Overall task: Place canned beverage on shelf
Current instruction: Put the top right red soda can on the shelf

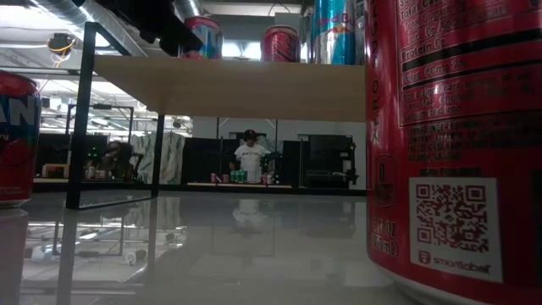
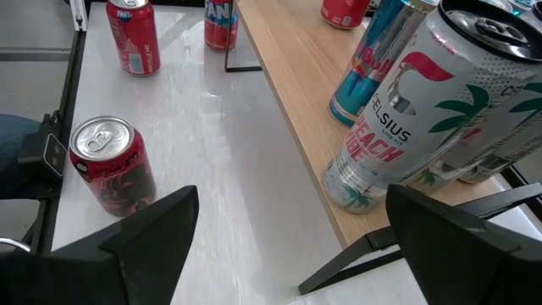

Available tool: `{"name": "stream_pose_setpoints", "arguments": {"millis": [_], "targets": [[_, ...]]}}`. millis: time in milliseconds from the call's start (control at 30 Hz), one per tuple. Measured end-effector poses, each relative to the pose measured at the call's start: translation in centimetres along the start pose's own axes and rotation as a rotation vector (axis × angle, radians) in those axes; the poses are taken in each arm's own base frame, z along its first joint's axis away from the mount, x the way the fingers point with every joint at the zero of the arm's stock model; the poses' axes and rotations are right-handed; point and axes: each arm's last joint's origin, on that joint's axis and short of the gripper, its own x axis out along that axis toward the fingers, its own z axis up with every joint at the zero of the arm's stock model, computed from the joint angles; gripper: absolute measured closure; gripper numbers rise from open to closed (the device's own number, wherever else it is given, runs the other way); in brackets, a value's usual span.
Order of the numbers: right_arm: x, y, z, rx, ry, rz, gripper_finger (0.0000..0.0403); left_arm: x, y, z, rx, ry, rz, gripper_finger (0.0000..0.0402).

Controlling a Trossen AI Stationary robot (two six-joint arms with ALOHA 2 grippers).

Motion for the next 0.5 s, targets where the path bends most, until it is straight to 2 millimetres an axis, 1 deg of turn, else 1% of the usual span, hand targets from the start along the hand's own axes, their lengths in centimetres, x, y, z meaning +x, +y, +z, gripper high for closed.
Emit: {"name": "stream_pose_setpoints", "arguments": {"millis": [167, 500], "targets": [[0.0, 0.0, 0.0, 0.0, 0.0, 0.0, 0.0033, 0.0, 0.0, -0.02, -0.001, 0.002, 0.0, 0.0081], [0.0, 0.0, 0.0, 0.0, 0.0, 0.0, 0.0033, 0.0, 0.0, -0.01, -0.001, 0.002, 0.0, 0.0079]]}}
